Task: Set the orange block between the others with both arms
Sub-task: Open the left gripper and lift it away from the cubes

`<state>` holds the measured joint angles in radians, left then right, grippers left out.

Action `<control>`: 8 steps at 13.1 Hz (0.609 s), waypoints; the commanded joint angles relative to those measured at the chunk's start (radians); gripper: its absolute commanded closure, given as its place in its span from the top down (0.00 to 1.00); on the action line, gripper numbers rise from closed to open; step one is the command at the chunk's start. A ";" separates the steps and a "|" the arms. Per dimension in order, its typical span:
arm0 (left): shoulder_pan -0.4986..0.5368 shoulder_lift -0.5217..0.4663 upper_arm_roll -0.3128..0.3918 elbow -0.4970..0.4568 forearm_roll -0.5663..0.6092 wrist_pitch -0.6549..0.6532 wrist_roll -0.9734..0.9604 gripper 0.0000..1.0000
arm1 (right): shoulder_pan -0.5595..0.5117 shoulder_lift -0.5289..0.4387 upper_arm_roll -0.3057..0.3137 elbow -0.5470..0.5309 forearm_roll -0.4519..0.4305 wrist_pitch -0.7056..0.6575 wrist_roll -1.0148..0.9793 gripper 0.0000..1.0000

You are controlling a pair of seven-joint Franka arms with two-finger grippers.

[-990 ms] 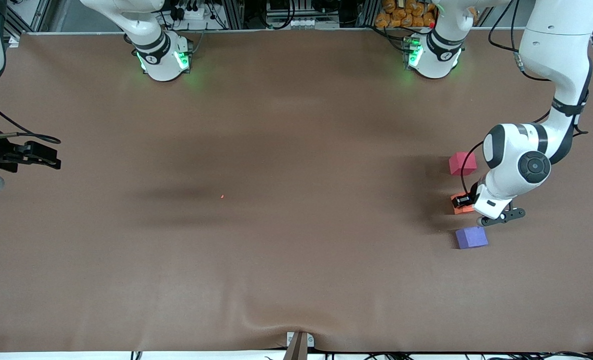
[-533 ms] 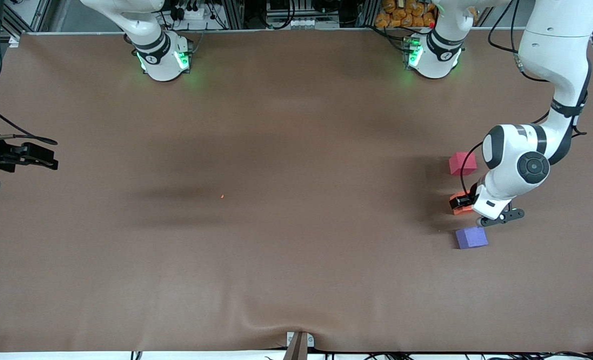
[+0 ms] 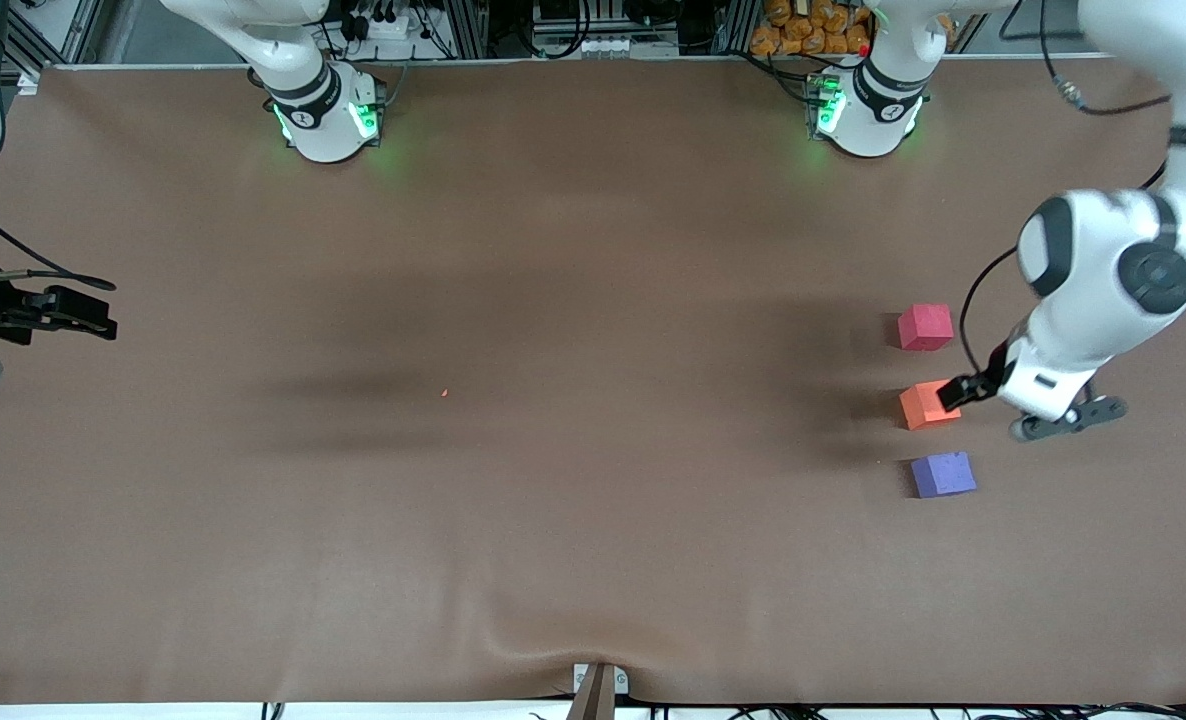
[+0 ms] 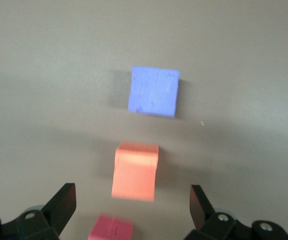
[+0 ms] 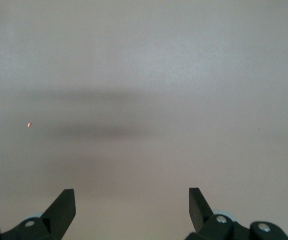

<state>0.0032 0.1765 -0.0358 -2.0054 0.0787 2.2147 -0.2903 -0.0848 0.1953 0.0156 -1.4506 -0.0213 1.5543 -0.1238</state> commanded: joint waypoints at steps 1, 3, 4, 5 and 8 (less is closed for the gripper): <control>0.006 -0.081 -0.042 0.113 0.009 -0.279 0.023 1.00 | -0.007 -0.005 0.012 -0.001 -0.008 0.003 0.009 1.00; 0.008 -0.080 -0.088 0.288 0.007 -0.506 0.046 1.00 | 0.000 -0.005 0.012 -0.001 -0.011 0.003 0.009 1.00; 0.008 -0.081 -0.093 0.345 -0.005 -0.583 0.089 1.00 | 0.002 -0.005 0.012 -0.001 -0.014 0.003 0.009 1.00; 0.011 -0.089 -0.093 0.396 -0.029 -0.651 0.149 1.00 | 0.002 -0.005 0.014 -0.001 -0.015 0.004 0.010 1.00; 0.014 -0.098 -0.092 0.531 -0.045 -0.791 0.278 1.00 | 0.000 -0.005 0.015 -0.004 -0.012 0.007 0.012 1.00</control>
<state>0.0052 0.0640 -0.1240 -1.5688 0.0517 1.5088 -0.0801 -0.0820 0.1953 0.0240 -1.4509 -0.0213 1.5572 -0.1238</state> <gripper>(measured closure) 0.000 0.000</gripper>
